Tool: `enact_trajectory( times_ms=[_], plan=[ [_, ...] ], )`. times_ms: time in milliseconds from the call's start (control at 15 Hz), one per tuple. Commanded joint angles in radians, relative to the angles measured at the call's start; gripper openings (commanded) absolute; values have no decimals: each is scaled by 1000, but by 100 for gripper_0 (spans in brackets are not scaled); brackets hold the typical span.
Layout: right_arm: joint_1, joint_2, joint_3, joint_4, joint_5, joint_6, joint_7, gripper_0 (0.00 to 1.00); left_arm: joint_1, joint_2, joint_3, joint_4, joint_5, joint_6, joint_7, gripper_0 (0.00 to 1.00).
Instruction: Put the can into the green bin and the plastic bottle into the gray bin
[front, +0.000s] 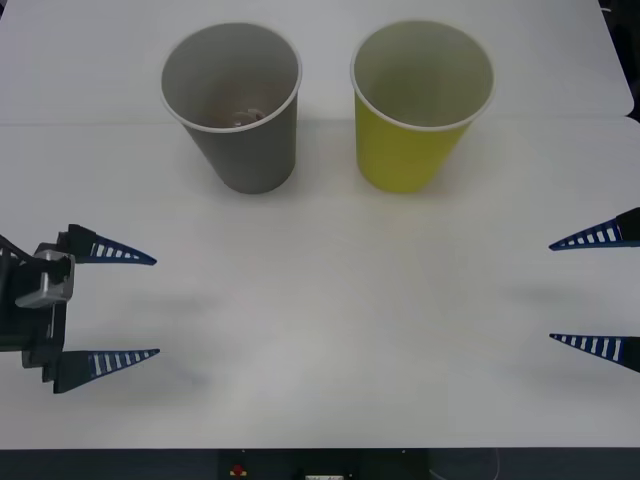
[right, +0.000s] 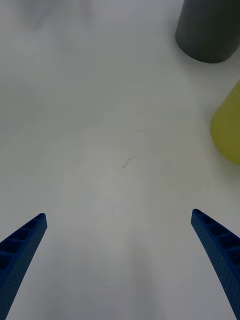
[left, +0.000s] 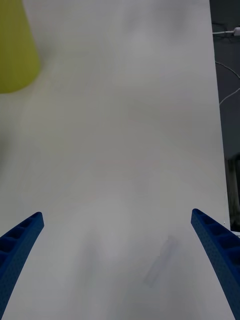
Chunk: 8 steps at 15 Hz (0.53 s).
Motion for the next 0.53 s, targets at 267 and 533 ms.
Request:
enact_trajectory(
  times_ms=[267, 533],
  plan=[
    [0, 0, 0, 0, 0, 0, 0, 100, 0, -1, 3, 1, -65, -26, -10, 100],
    [0, 0, 0, 0, 0, 0, 0, 100, 0, 7, 3, 1, -68, -26, -9, 100]
  ],
)
